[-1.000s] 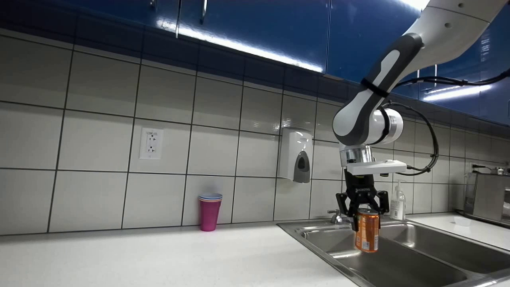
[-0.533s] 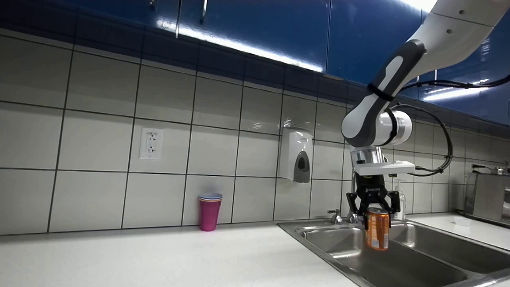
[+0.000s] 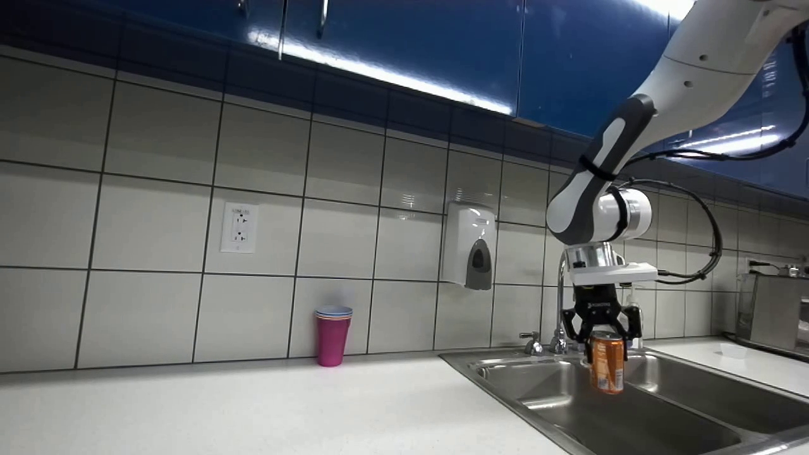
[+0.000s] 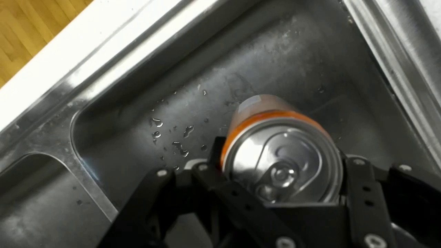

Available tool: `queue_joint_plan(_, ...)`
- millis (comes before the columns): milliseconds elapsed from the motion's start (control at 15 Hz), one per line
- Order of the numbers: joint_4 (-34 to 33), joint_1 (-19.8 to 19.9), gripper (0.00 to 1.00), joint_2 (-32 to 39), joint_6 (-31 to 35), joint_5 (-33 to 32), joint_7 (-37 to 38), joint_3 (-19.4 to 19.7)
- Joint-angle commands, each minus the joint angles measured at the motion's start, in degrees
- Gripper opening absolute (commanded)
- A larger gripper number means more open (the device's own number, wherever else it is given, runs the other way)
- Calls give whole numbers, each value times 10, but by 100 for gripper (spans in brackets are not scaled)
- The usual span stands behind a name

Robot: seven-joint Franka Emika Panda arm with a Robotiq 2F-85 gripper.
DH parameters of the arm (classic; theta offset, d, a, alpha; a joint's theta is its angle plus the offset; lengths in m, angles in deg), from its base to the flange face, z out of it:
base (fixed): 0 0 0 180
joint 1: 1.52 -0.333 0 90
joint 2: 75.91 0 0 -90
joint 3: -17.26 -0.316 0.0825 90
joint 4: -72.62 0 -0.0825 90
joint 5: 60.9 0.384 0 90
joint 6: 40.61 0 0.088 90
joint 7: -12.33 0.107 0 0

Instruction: Put the can inside the sink

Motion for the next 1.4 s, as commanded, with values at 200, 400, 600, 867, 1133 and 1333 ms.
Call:
queue_joint_plan(200, -103, 7, 39, 111, 8, 26, 4, 0)
queue_joint_plan(400, -135, 8, 39, 163, 17, 46, 2, 0)
queue_joint_plan(600, -162, 10, 39, 207, 23, 63, -2, 0)
queue_joint_plan(867, -185, 11, 39, 251, 25, 81, -4, -1)
queue_joint_plan(1133, -199, 9, 39, 278, 25, 83, -5, 2)
queue_joint_plan(1333, -208, 11, 39, 296, 29, 86, -9, 2)
